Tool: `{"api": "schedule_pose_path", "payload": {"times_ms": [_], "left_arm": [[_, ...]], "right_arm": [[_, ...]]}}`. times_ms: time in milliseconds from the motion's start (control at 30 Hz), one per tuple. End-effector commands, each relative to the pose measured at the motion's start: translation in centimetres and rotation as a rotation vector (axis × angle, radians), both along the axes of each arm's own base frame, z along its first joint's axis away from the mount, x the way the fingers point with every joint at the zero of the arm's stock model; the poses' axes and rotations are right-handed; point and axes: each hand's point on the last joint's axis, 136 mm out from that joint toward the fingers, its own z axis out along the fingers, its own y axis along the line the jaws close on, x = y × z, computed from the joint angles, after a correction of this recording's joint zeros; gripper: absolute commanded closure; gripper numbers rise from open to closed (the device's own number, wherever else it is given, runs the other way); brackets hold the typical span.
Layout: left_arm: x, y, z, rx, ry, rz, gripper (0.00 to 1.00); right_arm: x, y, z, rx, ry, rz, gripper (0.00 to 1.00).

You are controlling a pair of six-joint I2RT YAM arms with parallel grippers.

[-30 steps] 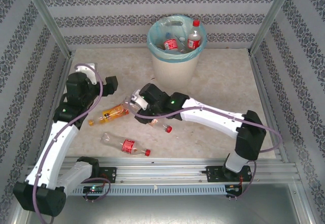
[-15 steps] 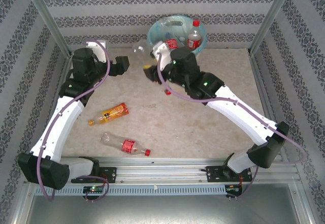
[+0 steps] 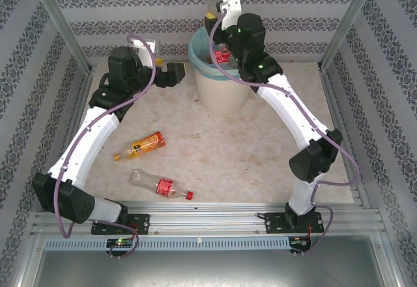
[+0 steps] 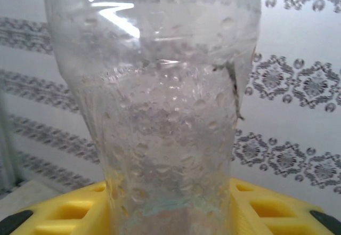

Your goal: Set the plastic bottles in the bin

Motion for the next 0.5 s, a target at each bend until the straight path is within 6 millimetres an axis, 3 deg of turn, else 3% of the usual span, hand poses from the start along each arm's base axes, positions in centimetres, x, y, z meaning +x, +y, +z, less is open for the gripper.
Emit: {"api": "schedule_pose_path", "payload": {"times_ms": [0, 267, 467], "left_arm": [[-0.7, -1.1, 0.1, -0.028, -0.014, -0.04, 0.06], [-1.2, -1.8, -0.7, -0.032, -0.003, -0.064, 0.05], [-1.4, -1.5, -0.9, -0.027, -0.004, -0.052, 0.05]], "right_arm": [[2.5, -1.5, -0.1, -0.004, -0.047, -0.101, 0.52], [5.6, -3.6, -5.5, -0.013, 0.059, -0.177, 0.47], [5.5, -5.0, -5.5, 0.007, 0.087, -0.233, 0.28]]}}
